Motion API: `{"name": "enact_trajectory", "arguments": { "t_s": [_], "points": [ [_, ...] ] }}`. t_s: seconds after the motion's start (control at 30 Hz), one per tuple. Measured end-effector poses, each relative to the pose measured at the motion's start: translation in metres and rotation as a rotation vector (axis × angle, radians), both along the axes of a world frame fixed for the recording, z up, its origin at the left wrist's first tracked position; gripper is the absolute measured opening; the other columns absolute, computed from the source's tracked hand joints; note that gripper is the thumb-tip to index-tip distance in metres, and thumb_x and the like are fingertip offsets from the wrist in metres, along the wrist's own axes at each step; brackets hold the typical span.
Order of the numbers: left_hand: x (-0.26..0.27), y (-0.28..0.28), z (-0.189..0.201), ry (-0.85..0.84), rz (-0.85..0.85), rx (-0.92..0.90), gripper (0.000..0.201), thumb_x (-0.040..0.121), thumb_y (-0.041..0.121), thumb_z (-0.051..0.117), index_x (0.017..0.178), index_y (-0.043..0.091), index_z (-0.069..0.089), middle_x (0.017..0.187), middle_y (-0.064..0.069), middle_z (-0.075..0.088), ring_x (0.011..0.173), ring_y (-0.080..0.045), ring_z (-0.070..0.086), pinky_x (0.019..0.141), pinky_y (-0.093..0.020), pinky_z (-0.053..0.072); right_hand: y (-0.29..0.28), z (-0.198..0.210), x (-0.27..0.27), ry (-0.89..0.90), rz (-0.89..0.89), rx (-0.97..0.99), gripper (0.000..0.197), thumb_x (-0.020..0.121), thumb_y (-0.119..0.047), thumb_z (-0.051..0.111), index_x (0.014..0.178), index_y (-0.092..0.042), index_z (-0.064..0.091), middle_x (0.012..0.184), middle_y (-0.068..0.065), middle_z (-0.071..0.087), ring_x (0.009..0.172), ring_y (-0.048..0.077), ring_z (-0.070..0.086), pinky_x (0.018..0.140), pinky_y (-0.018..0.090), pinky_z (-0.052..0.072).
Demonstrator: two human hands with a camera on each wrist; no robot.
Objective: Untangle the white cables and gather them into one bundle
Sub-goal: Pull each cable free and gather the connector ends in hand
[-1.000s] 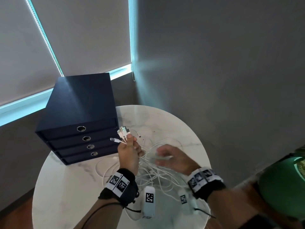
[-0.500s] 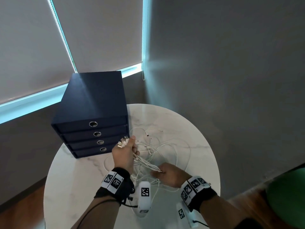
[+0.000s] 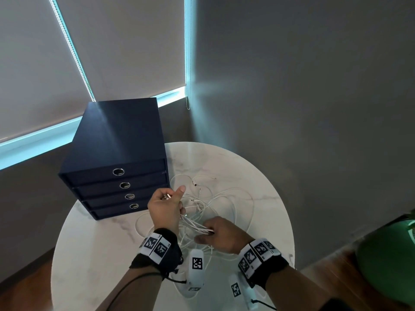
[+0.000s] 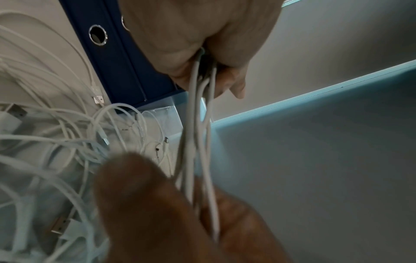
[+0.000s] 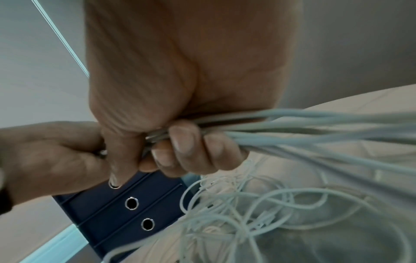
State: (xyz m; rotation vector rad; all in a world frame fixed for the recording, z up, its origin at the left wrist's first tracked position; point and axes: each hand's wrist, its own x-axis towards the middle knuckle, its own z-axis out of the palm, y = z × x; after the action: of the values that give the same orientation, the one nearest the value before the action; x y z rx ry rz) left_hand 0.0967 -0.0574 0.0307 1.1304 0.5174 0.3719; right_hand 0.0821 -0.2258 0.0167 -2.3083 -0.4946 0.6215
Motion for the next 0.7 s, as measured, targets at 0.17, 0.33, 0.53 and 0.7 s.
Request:
{"name": "enact_trajectory", "arguments": {
  "t_s": [0.17,0.33,0.53,0.7],
  "points": [
    [0.005,0.006,0.008,-0.002,0.018,-0.127,0.034,0.081,0.008,0.08,0.084,0.017,0.047,0.068,-0.013,0.048,0.037,-0.011,0.041,0.036,-0.022,0.034,0.007,-0.008,-0.005,-0.008,-0.029,0.004,0.044,0.091,-0.052,0.057,0.051,-0.035,0.052,0.05,-0.004,0.044,0.043,0.001,0.041,0.051,0.02,0.033],
    [-0.006,0.011,0.001,0.0,-0.065,-0.383,0.05,0.082,0.009,0.079,0.116,0.013,0.044,0.075,-0.01,0.059,0.047,-0.013,0.053,0.051,-0.029,0.053,0.007,-0.013,-0.001,0.051,-0.18,0.043,0.044,0.084,-0.059,0.055,0.07,-0.018,0.066,0.069,0.007,0.067,0.061,0.018,0.063,0.065,0.037,0.053],
    [-0.023,-0.012,-0.001,0.014,-0.241,-0.686,0.011,0.082,0.019,0.071,0.085,0.011,0.065,0.07,0.001,0.062,0.054,-0.007,0.062,0.094,-0.044,0.054,0.016,-0.006,0.0,0.011,-0.176,0.0,0.052,0.082,-0.069,0.046,0.066,-0.023,0.061,0.068,0.006,0.064,0.065,0.024,0.063,0.067,0.04,0.051],
    [-0.016,-0.012,-0.011,0.249,-0.12,-0.651,0.033,0.093,0.028,0.068,0.069,0.017,0.05,0.049,0.004,0.033,0.038,-0.01,0.035,0.042,-0.025,0.042,0.02,-0.013,-0.006,-0.057,-0.105,-0.172,0.051,0.09,-0.059,0.047,0.091,-0.013,0.069,0.091,0.013,0.07,0.084,0.031,0.066,0.069,0.032,0.046]
  ]
}}
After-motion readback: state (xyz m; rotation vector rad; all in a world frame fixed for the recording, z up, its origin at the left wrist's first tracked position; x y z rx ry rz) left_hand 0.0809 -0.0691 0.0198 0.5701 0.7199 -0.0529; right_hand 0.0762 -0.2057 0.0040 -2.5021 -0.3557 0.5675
